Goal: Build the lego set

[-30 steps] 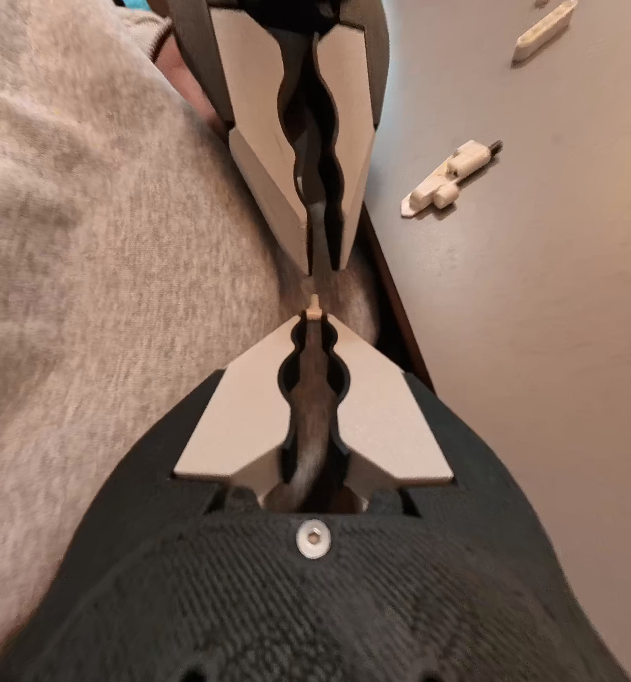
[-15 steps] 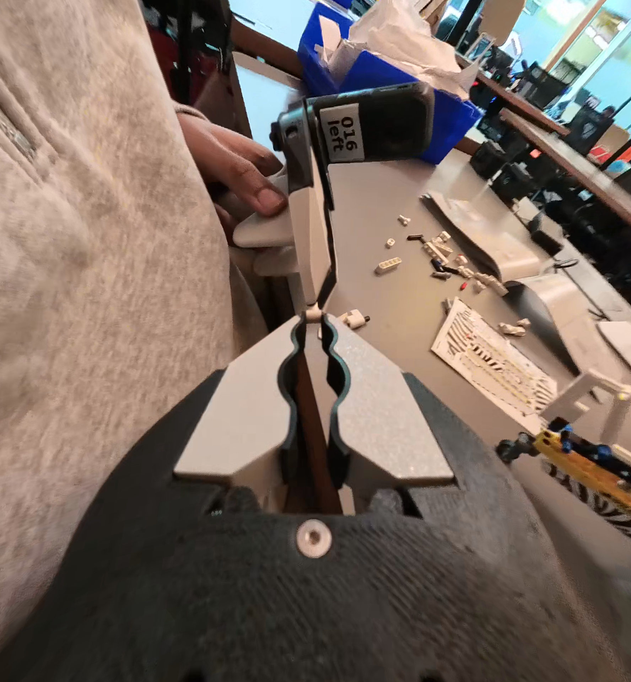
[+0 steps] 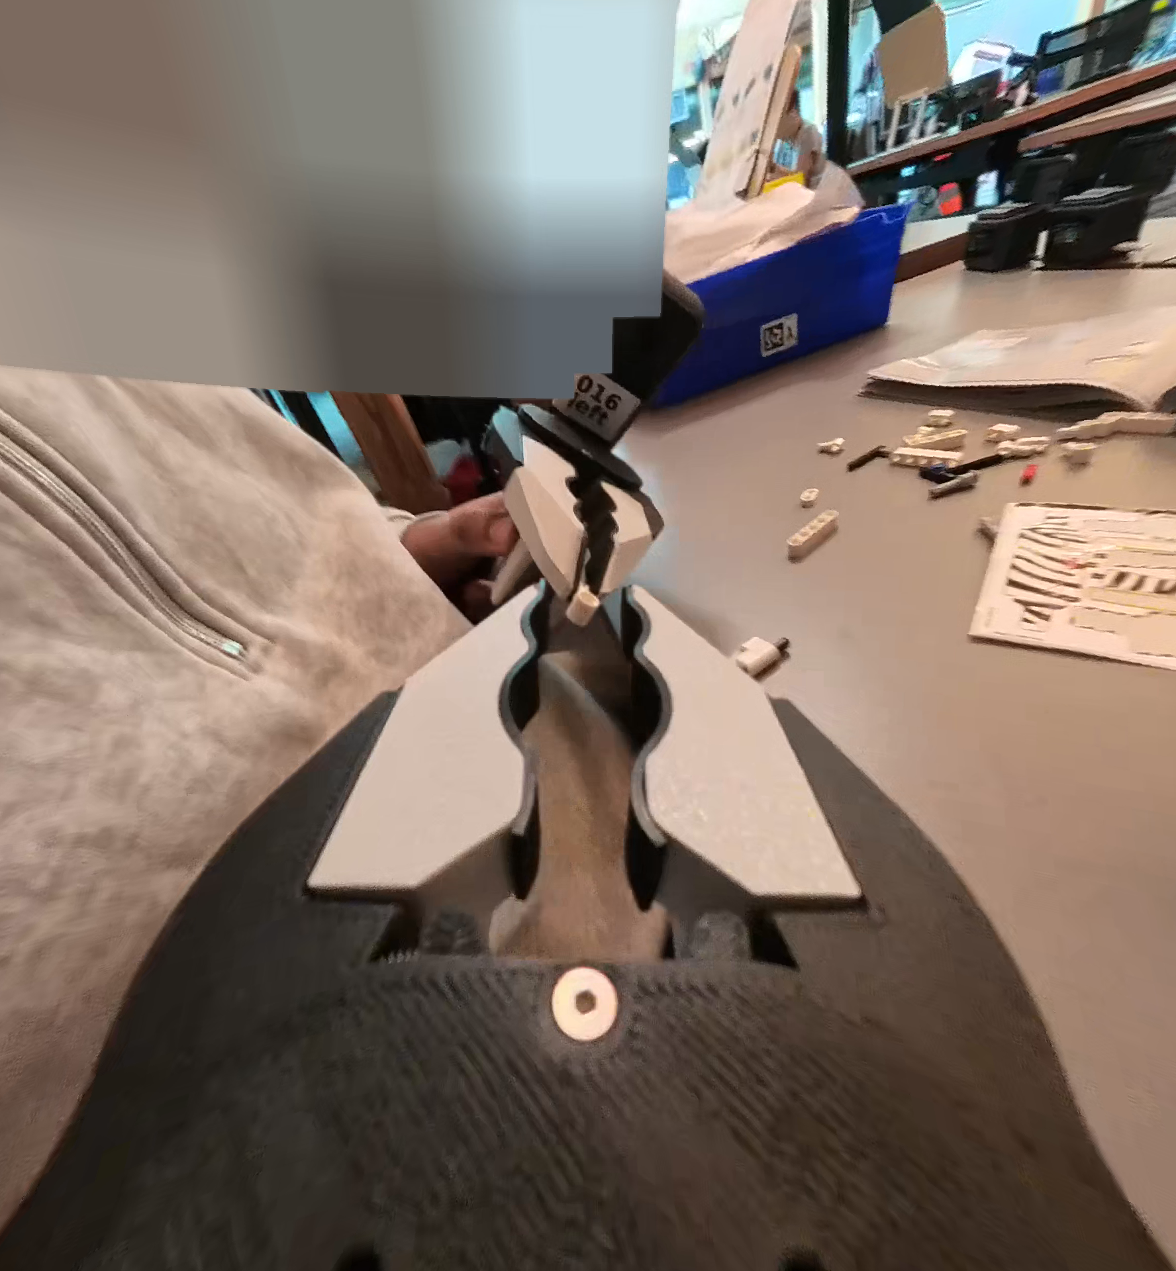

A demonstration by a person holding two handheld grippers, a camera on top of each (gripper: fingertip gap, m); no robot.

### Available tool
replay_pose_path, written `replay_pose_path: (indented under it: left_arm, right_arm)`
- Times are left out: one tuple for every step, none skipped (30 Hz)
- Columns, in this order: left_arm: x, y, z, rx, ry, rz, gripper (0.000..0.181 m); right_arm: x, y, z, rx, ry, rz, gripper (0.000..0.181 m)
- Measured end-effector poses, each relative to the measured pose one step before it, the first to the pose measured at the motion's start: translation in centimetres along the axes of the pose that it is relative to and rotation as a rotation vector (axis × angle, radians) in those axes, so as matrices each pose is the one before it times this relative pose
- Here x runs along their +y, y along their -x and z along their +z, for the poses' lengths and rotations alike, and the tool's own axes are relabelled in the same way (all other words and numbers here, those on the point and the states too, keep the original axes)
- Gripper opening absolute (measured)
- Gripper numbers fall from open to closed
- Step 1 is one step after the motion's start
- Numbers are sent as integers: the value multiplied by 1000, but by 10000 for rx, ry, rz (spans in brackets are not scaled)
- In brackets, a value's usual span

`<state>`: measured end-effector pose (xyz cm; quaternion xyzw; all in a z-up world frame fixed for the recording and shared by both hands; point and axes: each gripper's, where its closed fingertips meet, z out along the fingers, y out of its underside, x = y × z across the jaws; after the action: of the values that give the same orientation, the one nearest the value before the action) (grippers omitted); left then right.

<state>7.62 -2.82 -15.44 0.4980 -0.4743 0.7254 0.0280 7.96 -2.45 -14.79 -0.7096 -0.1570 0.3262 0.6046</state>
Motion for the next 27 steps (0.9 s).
replay_pose_path:
  left_arm:
    - [-17,-98,51,30,-4,90,3]
    - [-43,-114,40,11,-11,129,3]
    - [-107,-96,0,-23,-40,165,3]
    - [-109,-106,-2,-25,-36,180,3]
    - [-97,-3,-17,-82,-9,140,3]
    - [-83,-5,-19,-71,-21,124,3]
    - [-58,-72,-5,5,-16,81,3]
    - [-80,-78,-17,18,-52,45,3]
    - [-38,-9,10,-10,-22,18,3]
    - [61,18,25,-14,33,-7,3]
    - [8,14,23,-4,-4,8,3]
    - [16,-1,43,3,-2,8,2]
    - [90,-12,82,6,65,-1,3]
    - [97,6,89,-11,65,22,3]
    - [14,45,44,-55,11,52,3]
    - [-26,28,-4,-48,10,51,2]
    - [19,29,0,-44,33,58,2]
    - [-23,3,6,-35,-6,62,2]
    - [-52,-16,11,-22,-23,51,2]
    - [-44,-26,14,-2,-18,36,2]
    - [-38,-18,10,2,-12,30,2]
    - [-62,-30,6,19,-28,22,2]
    - [-66,-54,5,38,-38,2,2]
    - [-46,-21,9,21,-23,-10,2]
    - [-3,30,7,-10,11,-8,2]
    - [-12,18,-2,-14,-6,15,2]
    - [-5,-10,14,6,1,6,2]
  right_arm:
    - [-49,17,3,-175,-62,342,19]
    - [102,-52,36,-102,29,300,19]
    - [109,-145,52,-16,30,273,20]
    - [70,-161,31,-1,-9,314,21]
    - [17,-51,35,-74,-46,328,22]
    - [1,22,29,-114,-77,306,23]
    - [5,10,34,-96,-73,242,22]
    - [49,43,36,-84,-44,141,19]
    - [90,16,60,-46,-2,72,17]
    - [42,73,56,-52,-10,31,16]
    - [10,112,58,-68,-23,33,14]
    - [-39,113,53,-74,-26,48,13]
    - [-72,100,42,-74,-51,52,13]
    - [-67,93,7,-74,-42,60,8]
    - [4,75,0,-76,8,56,5]
    - [28,-22,-2,-5,30,75,5]
    - [40,-28,-3,1,41,87,5]
    - [-15,-4,2,-6,16,69,5]
    - [-43,9,-5,-9,-14,21,5]
    - [-62,15,-5,-9,-32,-13,5]
    - [-49,4,-14,-11,-41,-11,5]
    - [-68,17,-10,-14,-56,-6,5]
    - [-70,-31,-25,3,-67,6,7]
    - [-46,-5,-27,-24,-46,32,7]
    - [-10,27,-10,-46,-9,44,6]
    - [27,21,-1,-26,10,27,5]
    - [3,6,6,0,14,-6,5]
